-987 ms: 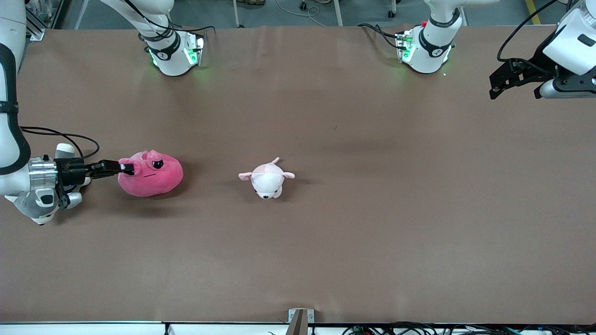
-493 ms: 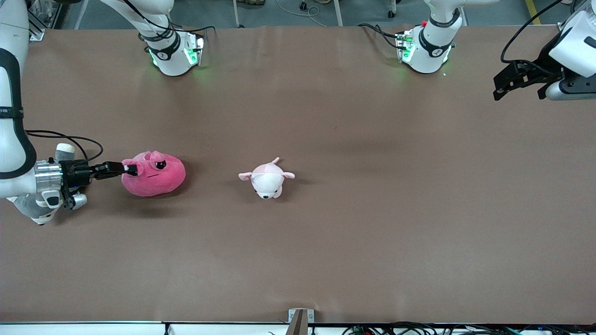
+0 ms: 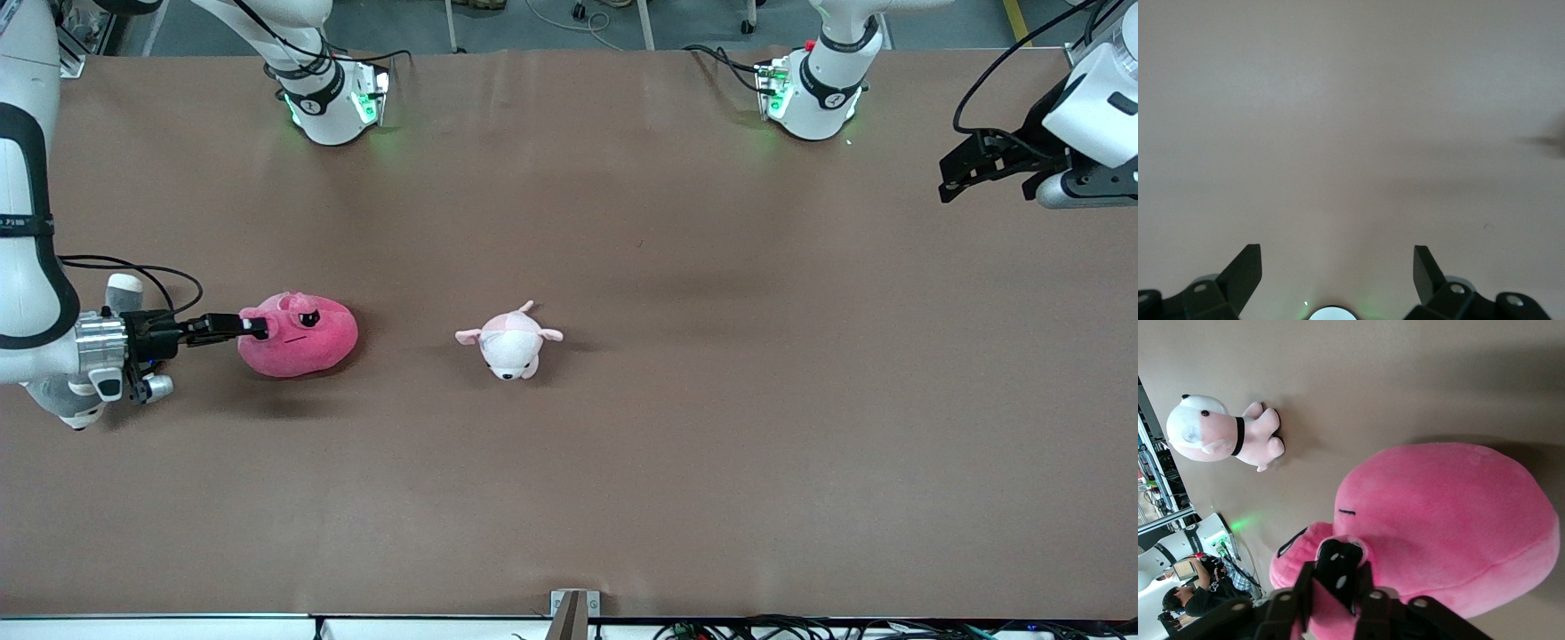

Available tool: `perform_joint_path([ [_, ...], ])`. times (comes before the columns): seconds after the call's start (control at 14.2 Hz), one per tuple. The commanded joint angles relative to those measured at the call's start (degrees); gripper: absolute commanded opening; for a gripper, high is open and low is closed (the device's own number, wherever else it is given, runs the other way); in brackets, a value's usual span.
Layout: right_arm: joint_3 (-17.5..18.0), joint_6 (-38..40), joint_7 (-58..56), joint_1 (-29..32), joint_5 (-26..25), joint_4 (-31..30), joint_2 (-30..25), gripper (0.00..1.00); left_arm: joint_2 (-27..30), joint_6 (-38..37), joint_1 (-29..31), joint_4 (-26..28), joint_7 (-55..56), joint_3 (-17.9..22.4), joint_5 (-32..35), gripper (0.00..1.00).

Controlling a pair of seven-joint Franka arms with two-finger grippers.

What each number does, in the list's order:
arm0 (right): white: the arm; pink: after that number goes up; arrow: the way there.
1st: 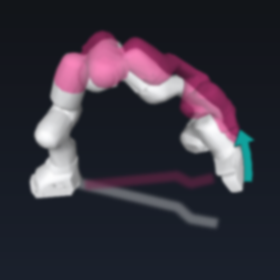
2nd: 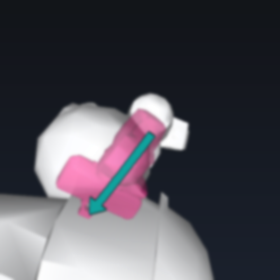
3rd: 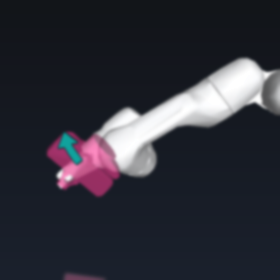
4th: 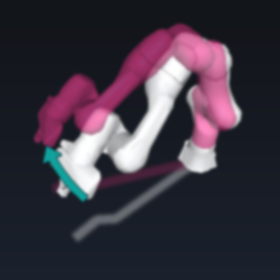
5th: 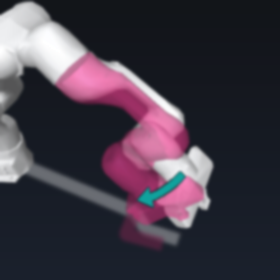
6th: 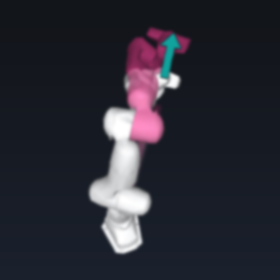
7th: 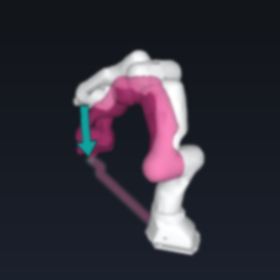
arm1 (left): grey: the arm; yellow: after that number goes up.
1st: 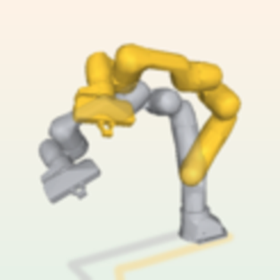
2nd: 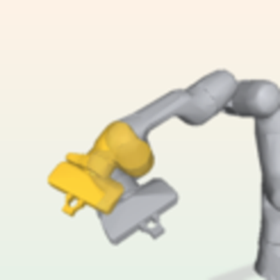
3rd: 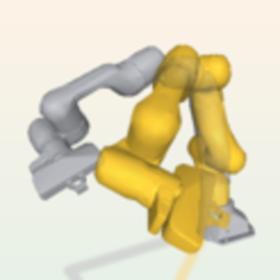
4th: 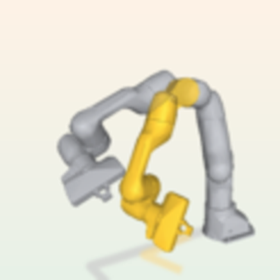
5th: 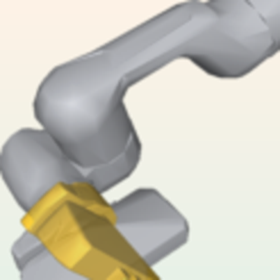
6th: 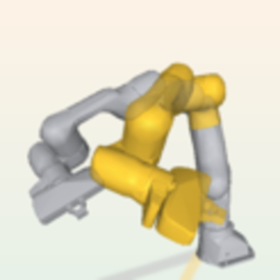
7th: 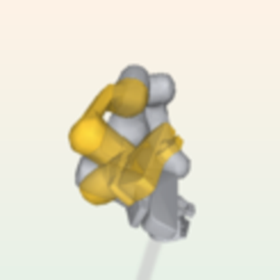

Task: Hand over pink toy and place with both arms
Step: 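Lower the pink toy onto the table with the right gripper, then open the right gripper and retract it from the pink toy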

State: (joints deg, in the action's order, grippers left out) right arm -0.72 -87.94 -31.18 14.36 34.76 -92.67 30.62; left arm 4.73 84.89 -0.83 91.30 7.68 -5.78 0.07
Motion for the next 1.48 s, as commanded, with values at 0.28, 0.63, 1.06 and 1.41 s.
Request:
perform_joint_path([
  [0.28, 0.02, 10.49, 6.13, 1.02, -3.54, 11.95, -0.91, 1.00, -1.04, 0.45, 2.06, -1.29, -0.39, 0.07, -1.47, 1.00],
  [0.63, 0.02, 14.73, 10.35, 1.20, -11.44, 17.87, -7.05, 1.00, -1.83, 0.98, 1.97, -1.38, -0.48, 0.07, -1.47, 1.00],
  [1.06, 0.46, 14.73, 18.59, -1.70, -20.33, 20.77, -14.97, 1.00, -2.01, 1.33, 1.89, -1.74, -1.44, -0.02, -1.47, 1.00],
  [1.41, 0.55, 10.53, 31.71, -6.28, -25.89, 22.52, -16.30, 1.00, -2.01, 1.33, 1.97, -1.73, -1.53, -0.02, -1.56, 1.00],
])
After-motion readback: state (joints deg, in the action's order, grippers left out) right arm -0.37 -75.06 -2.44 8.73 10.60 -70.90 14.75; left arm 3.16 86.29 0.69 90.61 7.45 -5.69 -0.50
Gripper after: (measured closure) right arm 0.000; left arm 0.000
